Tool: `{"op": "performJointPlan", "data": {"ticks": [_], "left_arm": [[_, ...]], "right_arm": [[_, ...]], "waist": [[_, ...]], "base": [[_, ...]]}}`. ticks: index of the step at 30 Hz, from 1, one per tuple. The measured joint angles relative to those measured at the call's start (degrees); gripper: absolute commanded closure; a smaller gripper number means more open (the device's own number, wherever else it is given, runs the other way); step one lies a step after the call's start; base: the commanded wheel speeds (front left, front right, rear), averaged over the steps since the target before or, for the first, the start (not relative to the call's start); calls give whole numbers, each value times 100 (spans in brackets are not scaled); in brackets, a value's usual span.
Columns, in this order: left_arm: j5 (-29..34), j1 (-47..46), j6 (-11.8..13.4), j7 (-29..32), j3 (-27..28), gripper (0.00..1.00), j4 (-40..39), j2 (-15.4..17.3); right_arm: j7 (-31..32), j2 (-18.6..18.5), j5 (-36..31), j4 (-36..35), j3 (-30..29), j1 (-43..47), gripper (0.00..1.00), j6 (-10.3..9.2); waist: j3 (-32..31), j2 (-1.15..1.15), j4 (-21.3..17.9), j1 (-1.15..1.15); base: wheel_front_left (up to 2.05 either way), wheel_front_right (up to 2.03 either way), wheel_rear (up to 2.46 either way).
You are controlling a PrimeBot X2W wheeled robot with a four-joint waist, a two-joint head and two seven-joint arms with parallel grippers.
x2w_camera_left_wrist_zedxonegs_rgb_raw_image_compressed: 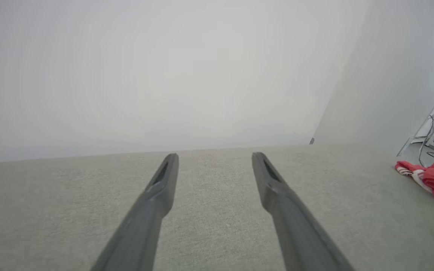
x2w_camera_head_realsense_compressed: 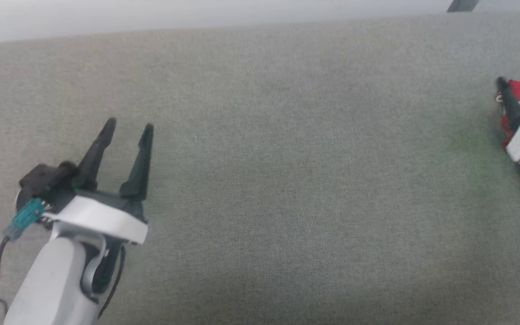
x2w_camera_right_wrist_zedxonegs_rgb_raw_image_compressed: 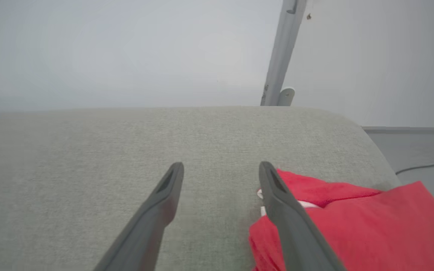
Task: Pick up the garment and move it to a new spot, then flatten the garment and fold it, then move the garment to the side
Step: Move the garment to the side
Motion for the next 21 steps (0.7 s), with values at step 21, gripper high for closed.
{"op": "performJointPlan", "data": {"ticks": [21], "left_arm": [[403,2039,96,0,1443,0,-459,-160]], "right_arm": [[-1407,104,-4,-1040,390,1746,0,0]], "waist": [[-1110,0,268,0]], "base": [[0,0,0]]}}
